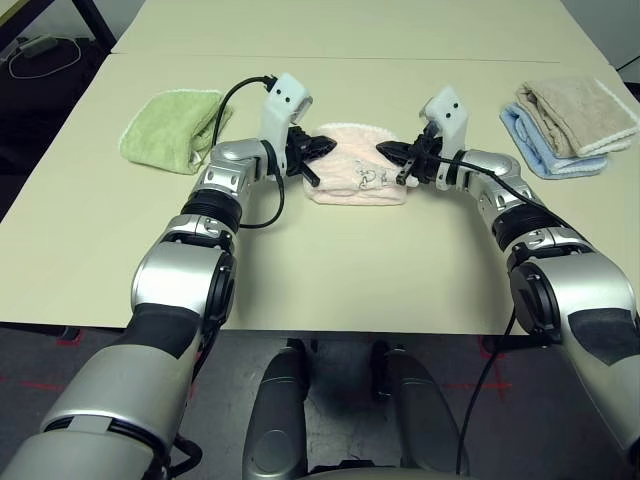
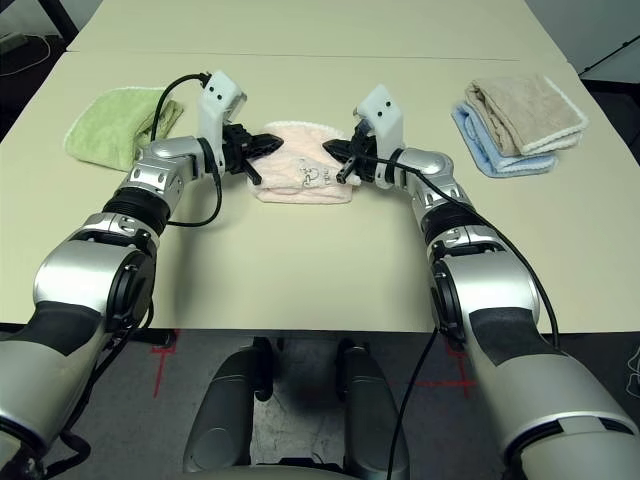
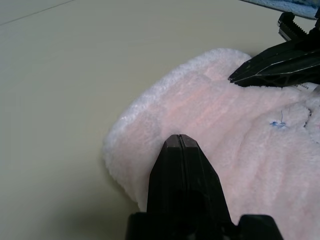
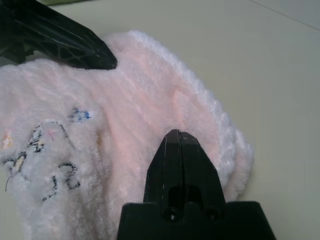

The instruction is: Fold the towel and set it aside.

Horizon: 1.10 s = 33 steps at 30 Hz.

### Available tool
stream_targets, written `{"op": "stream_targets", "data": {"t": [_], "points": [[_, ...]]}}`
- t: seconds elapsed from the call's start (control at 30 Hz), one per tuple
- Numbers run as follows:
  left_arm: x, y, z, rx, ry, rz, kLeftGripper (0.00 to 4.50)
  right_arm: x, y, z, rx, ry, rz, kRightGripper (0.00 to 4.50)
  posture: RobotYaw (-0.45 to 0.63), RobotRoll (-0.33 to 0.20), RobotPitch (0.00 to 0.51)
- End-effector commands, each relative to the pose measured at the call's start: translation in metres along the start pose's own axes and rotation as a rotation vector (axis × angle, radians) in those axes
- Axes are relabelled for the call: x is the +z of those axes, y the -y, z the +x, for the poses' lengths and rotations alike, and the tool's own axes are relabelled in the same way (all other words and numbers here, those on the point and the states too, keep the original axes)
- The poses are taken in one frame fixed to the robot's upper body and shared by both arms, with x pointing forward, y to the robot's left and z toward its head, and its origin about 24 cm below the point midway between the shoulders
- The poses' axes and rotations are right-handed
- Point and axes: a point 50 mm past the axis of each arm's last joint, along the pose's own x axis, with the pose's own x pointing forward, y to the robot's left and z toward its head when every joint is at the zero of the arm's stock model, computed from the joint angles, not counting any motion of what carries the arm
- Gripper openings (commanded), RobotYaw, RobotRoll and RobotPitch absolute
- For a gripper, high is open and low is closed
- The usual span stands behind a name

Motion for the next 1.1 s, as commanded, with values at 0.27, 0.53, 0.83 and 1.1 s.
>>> {"op": "stream_targets", "data": {"t": [0.27, 0.53, 0.83, 1.1], "points": [[-0.016, 0.001, -0.005, -0.023, -0.057, -0.023, 0.05, -0.017, 0.014, -0.021, -0.084, -0.042, 0.063, 0.00, 0.04, 0.000, 0.232], [-0.016, 0.000, -0.006, -0.018, -0.059, -0.022, 0.05, -0.017, 0.018, -0.030, -0.068, 0.006, 0.079, 0.00, 0.03, 0.000, 0.230], [0.010, -0.010, -0.019, -0.063, 0.044, 0.045, 0.05, 0.006, 0.031, -0.044, -0.073, 0.213, 0.088, 0.00, 0.03, 0.000, 0.219], [0.025, -0.020, -0.047, -0.070, 0.140, 0.091, 1.35, 0.008, 0.034, -0.068, -0.016, 0.309, 0.030, 1.47, 0.01, 0.000, 0.209]]}}
